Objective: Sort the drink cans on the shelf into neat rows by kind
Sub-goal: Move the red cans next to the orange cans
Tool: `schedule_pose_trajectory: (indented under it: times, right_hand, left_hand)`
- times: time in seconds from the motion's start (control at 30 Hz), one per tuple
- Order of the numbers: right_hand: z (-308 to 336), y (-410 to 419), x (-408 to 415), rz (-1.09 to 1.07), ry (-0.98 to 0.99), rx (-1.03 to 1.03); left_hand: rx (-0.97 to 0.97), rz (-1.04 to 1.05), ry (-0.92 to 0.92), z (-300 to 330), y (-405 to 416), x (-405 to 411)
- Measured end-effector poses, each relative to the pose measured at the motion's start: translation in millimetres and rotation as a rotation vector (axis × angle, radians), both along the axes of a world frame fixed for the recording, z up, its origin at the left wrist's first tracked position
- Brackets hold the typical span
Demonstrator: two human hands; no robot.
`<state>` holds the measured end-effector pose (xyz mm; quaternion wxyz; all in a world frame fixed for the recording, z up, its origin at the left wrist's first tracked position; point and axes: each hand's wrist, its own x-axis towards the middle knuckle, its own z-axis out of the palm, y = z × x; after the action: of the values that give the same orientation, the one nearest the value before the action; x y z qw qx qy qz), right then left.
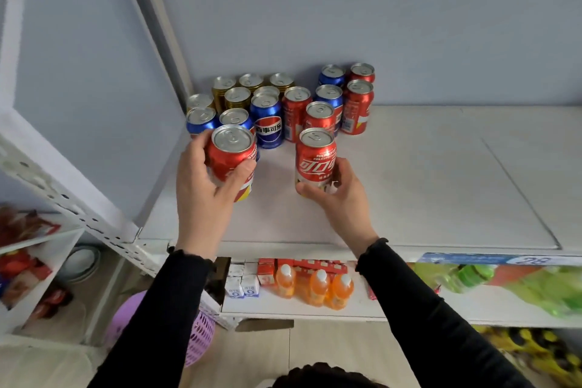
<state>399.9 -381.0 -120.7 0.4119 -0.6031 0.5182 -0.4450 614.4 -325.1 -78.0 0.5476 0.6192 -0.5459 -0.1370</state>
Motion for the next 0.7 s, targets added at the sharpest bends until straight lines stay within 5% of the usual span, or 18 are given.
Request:
schedule_pose_trajectory:
  times: [0.7]
  right_hand:
    - [0.1, 5.1, -431.8, -0.343, 0.166, -0.043]
  left_hand:
    - [0.116, -0.518, 0.161, -15.3, -84.7, -439.2]
